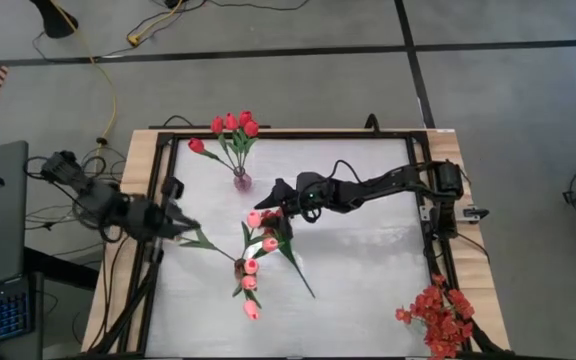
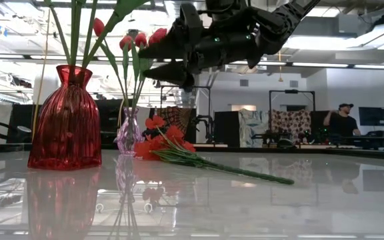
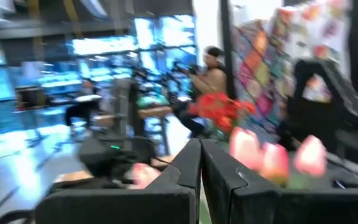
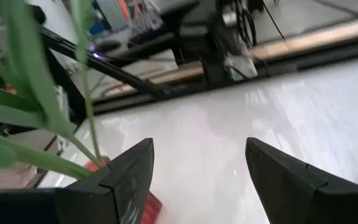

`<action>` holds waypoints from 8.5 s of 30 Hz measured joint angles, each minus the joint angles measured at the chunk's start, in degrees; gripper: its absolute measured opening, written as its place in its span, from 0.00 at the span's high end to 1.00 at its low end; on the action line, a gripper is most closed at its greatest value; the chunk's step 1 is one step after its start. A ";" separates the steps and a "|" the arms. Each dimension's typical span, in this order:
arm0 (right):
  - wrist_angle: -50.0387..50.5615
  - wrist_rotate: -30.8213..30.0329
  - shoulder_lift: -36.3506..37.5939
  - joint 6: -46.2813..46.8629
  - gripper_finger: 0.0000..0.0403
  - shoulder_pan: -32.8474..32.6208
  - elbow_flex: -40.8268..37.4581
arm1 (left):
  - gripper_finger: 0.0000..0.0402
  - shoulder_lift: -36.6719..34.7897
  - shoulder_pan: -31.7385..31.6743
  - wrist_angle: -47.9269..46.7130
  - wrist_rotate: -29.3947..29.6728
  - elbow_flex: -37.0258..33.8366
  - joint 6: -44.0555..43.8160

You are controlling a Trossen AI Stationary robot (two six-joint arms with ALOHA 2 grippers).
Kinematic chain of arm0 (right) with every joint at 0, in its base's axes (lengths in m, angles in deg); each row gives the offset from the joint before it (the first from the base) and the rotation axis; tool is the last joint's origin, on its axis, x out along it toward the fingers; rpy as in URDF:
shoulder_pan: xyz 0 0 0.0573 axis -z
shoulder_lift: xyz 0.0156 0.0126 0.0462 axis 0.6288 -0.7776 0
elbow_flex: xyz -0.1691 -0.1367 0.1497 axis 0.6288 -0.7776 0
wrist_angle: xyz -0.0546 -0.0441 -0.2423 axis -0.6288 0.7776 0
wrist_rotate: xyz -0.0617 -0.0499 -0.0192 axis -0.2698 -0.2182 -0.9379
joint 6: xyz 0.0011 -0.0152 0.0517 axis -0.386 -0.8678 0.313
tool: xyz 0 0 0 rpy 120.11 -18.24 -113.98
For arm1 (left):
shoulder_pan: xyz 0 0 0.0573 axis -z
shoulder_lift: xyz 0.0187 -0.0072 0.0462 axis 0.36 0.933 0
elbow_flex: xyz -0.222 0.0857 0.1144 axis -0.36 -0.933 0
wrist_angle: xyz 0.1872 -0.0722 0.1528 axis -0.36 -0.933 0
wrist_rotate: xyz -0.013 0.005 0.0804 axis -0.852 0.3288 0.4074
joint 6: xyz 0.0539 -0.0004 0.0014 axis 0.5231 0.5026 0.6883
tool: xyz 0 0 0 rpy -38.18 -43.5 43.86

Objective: Sort flowers into vase by color
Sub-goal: Put the red flowers into the transparent vase

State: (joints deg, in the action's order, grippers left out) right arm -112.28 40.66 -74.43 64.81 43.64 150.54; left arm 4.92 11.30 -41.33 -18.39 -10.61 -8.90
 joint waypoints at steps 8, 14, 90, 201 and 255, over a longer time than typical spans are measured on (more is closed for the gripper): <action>18.42 -3.72 4.99 2.85 0.30 0.31 0.00 | 1.00 -8.42 0.00 -6.31 9.34 0.00 -1.61; 41.22 -11.01 9.26 12.52 0.30 -1.27 0.06 | 1.00 -9.95 0.00 -16.23 16.98 0.00 -8.97; 55.39 -58.41 32.63 29.33 0.92 -26.25 -5.98 | 1.00 -9.89 0.00 -19.56 29.92 4.13 1.63; 110.31 -82.19 39.10 105.54 0.92 -87.52 -5.22 | 1.00 -28.42 0.07 -31.56 25.68 -12.24 -21.92; 105.48 -82.81 36.55 109.59 0.92 -90.01 -8.44 | 1.00 -28.42 0.07 -31.58 25.70 -12.24 -21.88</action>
State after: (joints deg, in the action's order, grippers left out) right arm -6.81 -42.15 -37.88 174.40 -46.36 142.11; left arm -23.50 11.37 -72.91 7.31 -22.85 -30.78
